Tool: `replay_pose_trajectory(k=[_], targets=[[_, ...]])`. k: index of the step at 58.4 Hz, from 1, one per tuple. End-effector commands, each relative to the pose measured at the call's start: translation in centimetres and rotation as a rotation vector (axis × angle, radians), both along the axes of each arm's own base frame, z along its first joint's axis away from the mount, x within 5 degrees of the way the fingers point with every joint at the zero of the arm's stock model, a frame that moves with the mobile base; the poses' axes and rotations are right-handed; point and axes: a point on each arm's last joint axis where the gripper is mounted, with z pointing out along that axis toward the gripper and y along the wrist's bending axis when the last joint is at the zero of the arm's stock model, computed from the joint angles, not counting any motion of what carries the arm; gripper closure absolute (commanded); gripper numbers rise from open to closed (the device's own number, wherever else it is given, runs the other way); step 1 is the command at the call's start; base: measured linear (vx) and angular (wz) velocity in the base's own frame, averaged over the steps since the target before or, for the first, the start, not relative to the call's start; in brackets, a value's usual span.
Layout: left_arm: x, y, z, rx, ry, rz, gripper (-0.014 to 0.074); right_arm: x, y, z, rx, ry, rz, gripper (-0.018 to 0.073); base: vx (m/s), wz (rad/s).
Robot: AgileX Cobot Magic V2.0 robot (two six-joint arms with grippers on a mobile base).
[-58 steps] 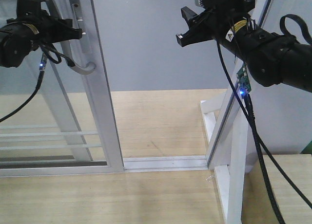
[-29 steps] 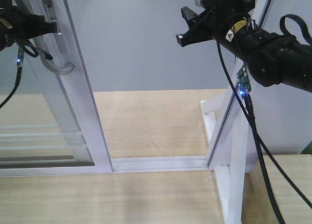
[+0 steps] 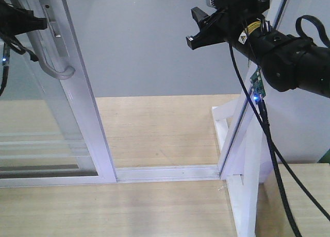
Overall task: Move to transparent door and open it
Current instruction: 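Slide the door farther open with the left gripper holding the handle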
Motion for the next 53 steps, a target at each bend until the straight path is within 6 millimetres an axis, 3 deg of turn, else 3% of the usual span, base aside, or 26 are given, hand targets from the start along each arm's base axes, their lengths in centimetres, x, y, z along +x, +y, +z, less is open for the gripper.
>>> replay_pose_trajectory(k=[1, 16, 34, 43, 53], targets=[[-1.5, 0.1, 4.2, -0.005, -0.135, 0.002, 0.0259, -0.5, -0.3, 3.6, 0.061, -0.148, 0.007, 0.0177, 0.00, 0.00], [-6.4, 0.0, 4.0, -0.015, -0.107, 0.007, 0.0316, -2.0, -1.0, 5.2, 0.030, -0.078, -0.017, 0.0177, 0.00, 0.00], [-14.3, -0.2, 2.6, -0.016, -0.085, 0.002, 0.0339, -7.6, -3.6, 8.9, -0.004, 0.163, -0.097, 0.0205, 0.00, 0.00], [-18.8, -1.2, 1.0, -0.015, -0.063, -0.046, 0.0426, -10.7, -4.8, 10.3, 0.018, 0.198, -0.107, 0.0321, 0.00, 0.00], [-22.9, -1.7, -0.1, -0.093, -0.099, -0.061, 0.0591, -15.3, -6.4, 9.1, 0.060, 0.136, -0.098, 0.0510, 0.00, 0.00]])
